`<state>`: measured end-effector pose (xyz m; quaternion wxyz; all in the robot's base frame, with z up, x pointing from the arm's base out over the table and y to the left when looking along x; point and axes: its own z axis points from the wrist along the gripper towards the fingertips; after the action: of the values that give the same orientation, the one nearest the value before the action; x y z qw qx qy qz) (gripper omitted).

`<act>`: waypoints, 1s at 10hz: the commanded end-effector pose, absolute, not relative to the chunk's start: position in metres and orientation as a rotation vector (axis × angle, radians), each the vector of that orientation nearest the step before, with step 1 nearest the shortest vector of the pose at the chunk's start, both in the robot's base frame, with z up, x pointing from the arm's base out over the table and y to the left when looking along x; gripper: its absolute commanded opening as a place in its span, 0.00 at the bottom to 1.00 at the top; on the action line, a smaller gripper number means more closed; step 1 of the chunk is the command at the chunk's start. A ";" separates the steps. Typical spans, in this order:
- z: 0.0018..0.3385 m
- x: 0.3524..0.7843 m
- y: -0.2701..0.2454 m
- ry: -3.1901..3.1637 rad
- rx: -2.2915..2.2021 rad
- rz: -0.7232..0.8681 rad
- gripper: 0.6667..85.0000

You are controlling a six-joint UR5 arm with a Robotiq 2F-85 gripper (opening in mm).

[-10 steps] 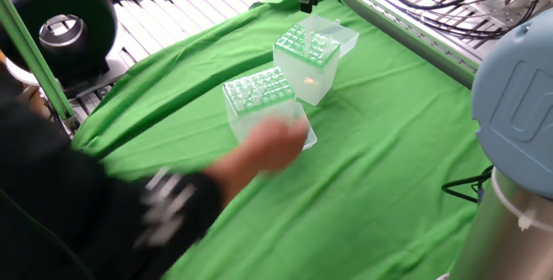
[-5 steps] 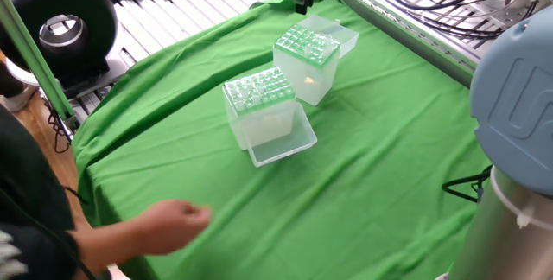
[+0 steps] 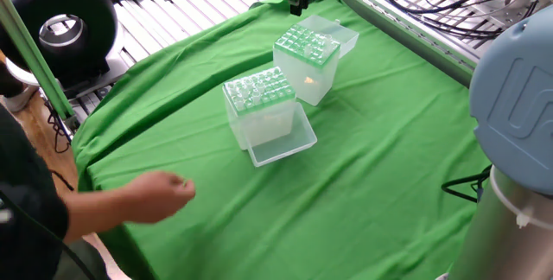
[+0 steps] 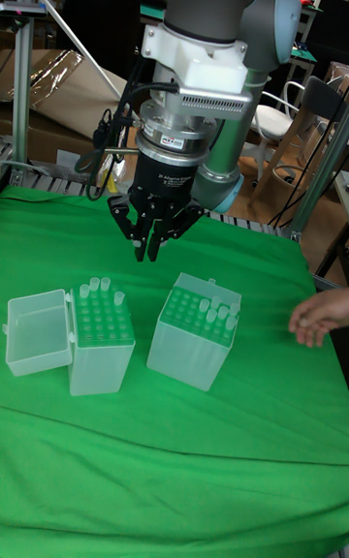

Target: Insert a large pipette tip into the holder for large pipette tips

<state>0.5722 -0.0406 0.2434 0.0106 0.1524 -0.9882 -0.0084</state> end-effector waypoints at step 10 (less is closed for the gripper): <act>0.236 0.554 0.082 -3.125 0.552 -0.151 0.40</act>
<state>0.5603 0.0489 0.2395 -0.0124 0.1936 -0.9801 -0.0416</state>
